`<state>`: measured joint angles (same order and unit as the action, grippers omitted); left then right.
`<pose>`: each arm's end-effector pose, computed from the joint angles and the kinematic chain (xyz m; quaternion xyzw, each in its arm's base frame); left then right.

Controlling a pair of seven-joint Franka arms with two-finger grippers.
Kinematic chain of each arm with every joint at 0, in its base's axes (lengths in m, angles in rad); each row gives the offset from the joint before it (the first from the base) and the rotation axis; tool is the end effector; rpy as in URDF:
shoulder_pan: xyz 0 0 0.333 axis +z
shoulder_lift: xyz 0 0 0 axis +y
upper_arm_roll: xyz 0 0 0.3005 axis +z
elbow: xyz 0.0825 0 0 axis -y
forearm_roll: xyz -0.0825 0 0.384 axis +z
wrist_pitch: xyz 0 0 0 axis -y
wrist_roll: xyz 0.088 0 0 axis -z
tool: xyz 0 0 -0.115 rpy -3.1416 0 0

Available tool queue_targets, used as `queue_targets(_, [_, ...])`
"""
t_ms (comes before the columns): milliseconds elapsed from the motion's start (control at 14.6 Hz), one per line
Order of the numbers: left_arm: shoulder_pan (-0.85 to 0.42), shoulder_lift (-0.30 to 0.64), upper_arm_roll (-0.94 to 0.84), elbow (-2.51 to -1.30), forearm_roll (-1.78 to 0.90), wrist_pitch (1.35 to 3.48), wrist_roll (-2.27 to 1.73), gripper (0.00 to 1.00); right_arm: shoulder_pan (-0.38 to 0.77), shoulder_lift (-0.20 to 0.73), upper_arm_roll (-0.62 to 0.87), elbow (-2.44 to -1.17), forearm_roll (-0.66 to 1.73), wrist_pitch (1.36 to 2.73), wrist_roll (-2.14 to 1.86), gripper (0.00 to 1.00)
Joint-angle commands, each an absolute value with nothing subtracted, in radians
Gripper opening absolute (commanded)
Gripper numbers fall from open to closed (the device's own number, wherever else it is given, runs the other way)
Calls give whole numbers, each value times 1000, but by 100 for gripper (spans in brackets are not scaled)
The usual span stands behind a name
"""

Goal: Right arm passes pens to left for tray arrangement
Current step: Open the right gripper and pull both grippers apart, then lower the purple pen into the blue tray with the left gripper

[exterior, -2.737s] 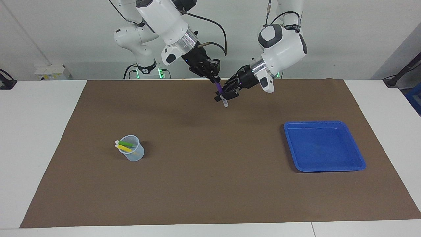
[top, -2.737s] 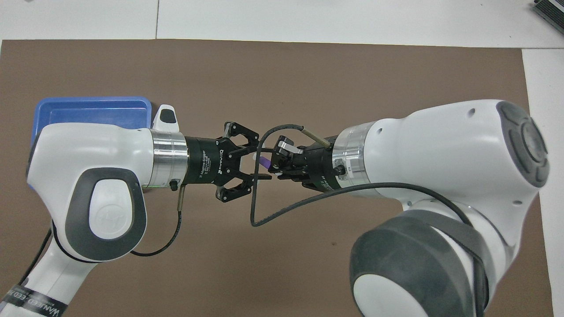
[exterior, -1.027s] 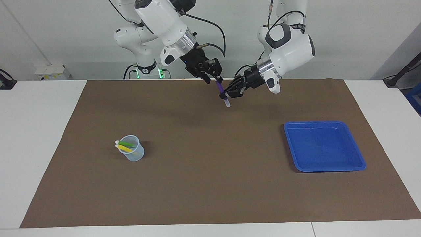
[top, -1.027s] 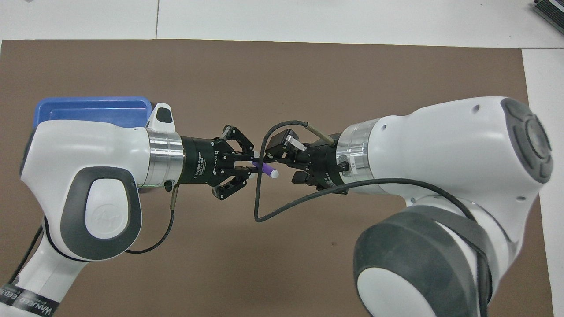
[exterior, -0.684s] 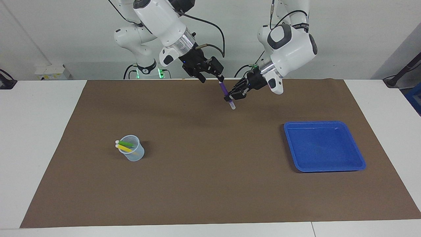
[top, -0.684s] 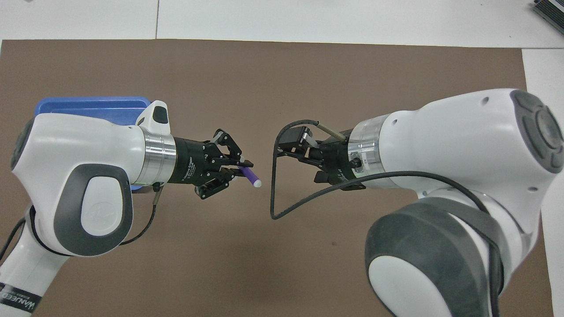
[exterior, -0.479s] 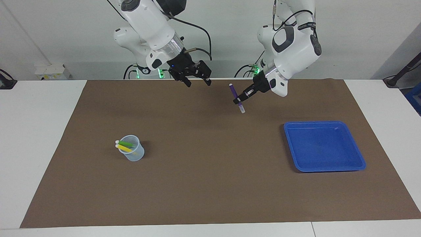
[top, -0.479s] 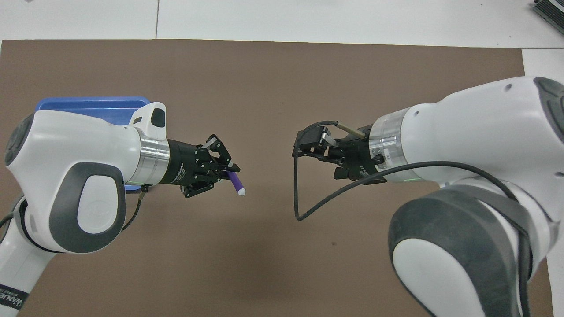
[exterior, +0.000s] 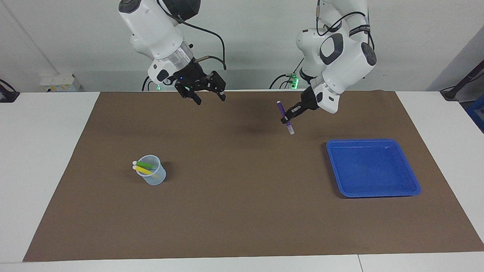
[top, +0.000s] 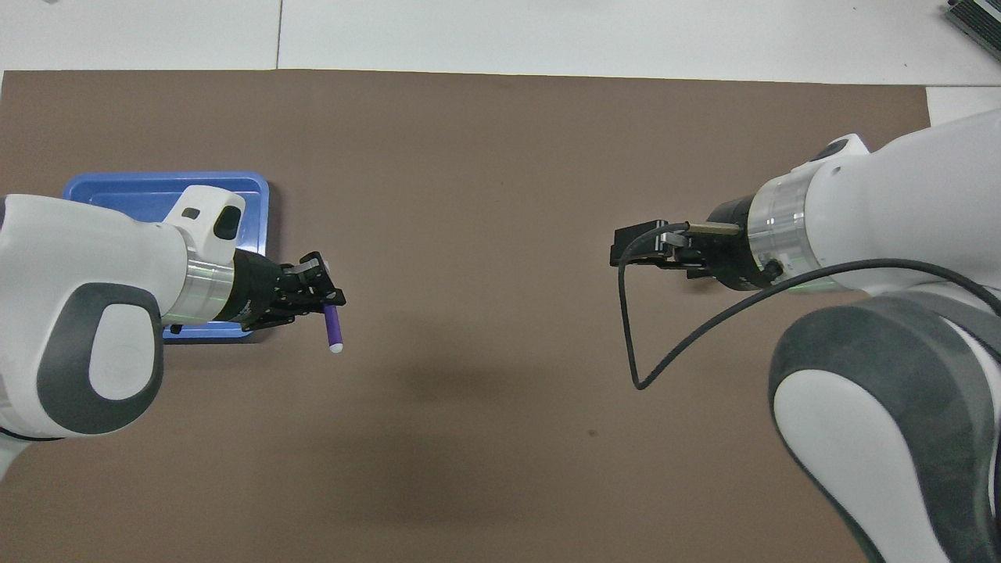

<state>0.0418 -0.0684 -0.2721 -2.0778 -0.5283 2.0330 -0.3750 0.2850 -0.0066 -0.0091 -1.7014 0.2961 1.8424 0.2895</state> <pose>0.5172 -0.1560 0.4431 0.9566 0.1838 -0.0566 0.2191 0.5475 0.1814 0.5714 -0.9861 0.0357 -0.0297 0.1593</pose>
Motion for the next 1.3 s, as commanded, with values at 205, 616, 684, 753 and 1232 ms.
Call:
queue_targets(205, [133, -54, -279, -2106, -295, 2121, -79, 0, 111, 5, 0, -1741, 196, 1903, -165, 96])
queue_targets(616, [204, 8, -278, -2100, -146, 2265, 87, 0, 31, 27, 2, -1835, 196, 2054, -219, 92])
queue_targets(684, [219, 24, -278, -2095, -131, 2284, 87, 0, 20, 38, 2, -1835, 196, 2054, -238, 92])
queue_targets(753, [225, 34, -278, -2092, -130, 2287, 87, 0, 12, 47, 2, -1838, 196, 2054, -282, 92])
queue_targets(1232, [337, 152, -278, -2040, -117, 2330, 175, 0, -37, 80, 0, -1902, 196, 2086, -465, 84])
